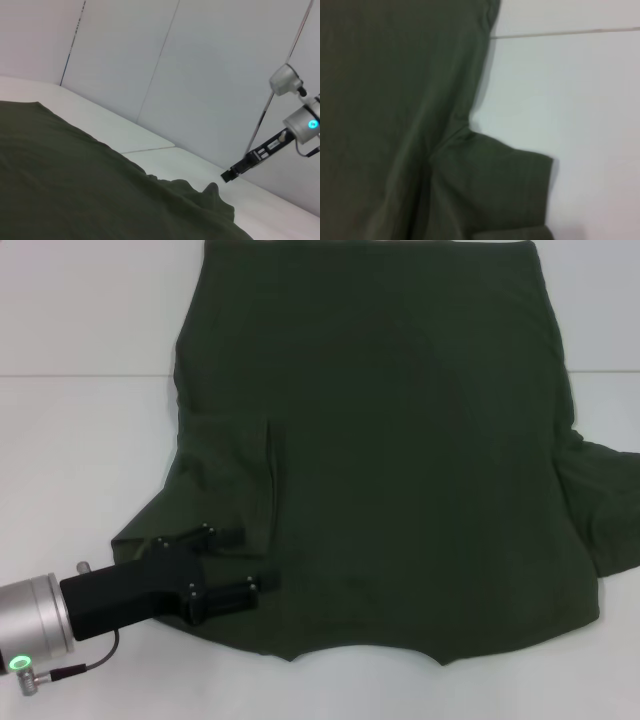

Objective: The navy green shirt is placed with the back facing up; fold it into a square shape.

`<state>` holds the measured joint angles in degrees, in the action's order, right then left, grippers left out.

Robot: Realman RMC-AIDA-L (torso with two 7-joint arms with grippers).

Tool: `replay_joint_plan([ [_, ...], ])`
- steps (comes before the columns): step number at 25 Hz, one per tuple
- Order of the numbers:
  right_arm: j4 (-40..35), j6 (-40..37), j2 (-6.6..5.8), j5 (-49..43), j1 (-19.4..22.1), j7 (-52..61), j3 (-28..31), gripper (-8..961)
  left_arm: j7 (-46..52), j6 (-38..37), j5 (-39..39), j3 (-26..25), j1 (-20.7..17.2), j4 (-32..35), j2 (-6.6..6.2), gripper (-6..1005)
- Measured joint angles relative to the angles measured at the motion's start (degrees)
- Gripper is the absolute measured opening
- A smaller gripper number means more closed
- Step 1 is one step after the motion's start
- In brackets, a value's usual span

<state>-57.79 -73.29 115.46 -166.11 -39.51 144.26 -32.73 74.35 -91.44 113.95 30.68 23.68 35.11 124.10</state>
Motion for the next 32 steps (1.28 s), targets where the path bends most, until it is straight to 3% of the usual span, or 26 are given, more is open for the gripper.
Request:
replay_joint_plan([
  [10,12.89,10.98,-1.82,2.21,-2.34,-2.0,-0.77,865,-0.04,0.46,0.03,-0.27,0.13,-0.54,0.0,874],
  [27,17.8,15.55,-1.77,2.42,-3.28,-2.78,-0.3,852,-0.09,1.9,-0.46,-0.27,0.32,-0.57,0.0,873],
  [32,18.0,15.37,-1.91,2.46,-2.97,-2.61,-0.43,676,-0.09,2.16,-0.49,-0.27,0.31,-0.57,0.0,874],
])
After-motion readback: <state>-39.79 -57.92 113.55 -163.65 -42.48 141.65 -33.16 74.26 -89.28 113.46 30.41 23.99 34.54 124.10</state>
